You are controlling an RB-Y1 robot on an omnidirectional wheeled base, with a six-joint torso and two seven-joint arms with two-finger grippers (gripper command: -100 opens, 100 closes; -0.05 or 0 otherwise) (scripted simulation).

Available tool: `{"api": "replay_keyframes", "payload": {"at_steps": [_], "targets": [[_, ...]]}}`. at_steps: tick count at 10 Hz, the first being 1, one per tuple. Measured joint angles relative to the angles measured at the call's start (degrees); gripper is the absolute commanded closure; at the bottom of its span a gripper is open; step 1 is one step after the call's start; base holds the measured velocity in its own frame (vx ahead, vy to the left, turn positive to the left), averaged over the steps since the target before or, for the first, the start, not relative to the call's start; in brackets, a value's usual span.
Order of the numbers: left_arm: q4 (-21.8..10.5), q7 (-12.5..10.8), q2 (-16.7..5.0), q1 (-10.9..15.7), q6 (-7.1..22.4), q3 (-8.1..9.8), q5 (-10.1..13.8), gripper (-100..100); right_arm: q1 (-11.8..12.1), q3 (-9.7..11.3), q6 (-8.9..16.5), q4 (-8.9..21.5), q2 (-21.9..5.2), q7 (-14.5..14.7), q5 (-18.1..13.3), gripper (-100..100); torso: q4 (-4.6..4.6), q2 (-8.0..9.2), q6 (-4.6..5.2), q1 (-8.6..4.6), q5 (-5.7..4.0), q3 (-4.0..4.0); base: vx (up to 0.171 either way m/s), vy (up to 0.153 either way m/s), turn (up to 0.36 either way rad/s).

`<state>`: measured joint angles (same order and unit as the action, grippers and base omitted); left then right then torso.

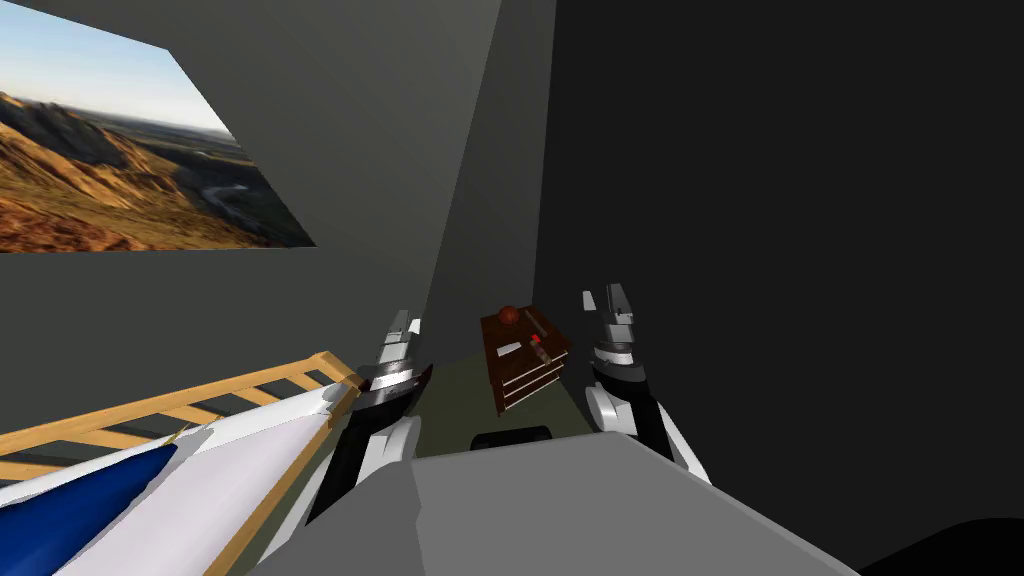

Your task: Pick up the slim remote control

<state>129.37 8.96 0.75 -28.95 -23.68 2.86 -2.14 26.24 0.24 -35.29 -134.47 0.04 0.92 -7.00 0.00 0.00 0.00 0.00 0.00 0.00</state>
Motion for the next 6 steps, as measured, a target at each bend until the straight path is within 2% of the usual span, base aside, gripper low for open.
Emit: {"api": "replay_keyframes", "payload": {"at_steps": [2,4,6], "targets": [[-0.57,-0.88,-2.33,0.12,0.69,-0.19,0.95,-100,0.0,0.0,0.0,0.0,0.0,0.0,0.0,0,0.0,-0.02,0.02,-0.06,-0.01,-0.01,0.005,-0.026,-0.164],[-2.94,-2.76,-5.42,1.06,1.59,-0.02,2.87,-100,-0.01,0.01,0.0,0.0,0.0,0.0,0.0,0,-0.01,-0.03,0.04,-0.12,-0.03,-0.02,0.007,-0.036,-0.265],[-5.48,-5.02,-8.07,1.29,2.86,-0.76,5.19,-100,-0.01,0.01,0.0,0.0,0.0,0.0,0.0,0,-0.01,-0.05,0.04,-0.16,-0.03,-0.03,0.01,-0.054,-0.309]]}}
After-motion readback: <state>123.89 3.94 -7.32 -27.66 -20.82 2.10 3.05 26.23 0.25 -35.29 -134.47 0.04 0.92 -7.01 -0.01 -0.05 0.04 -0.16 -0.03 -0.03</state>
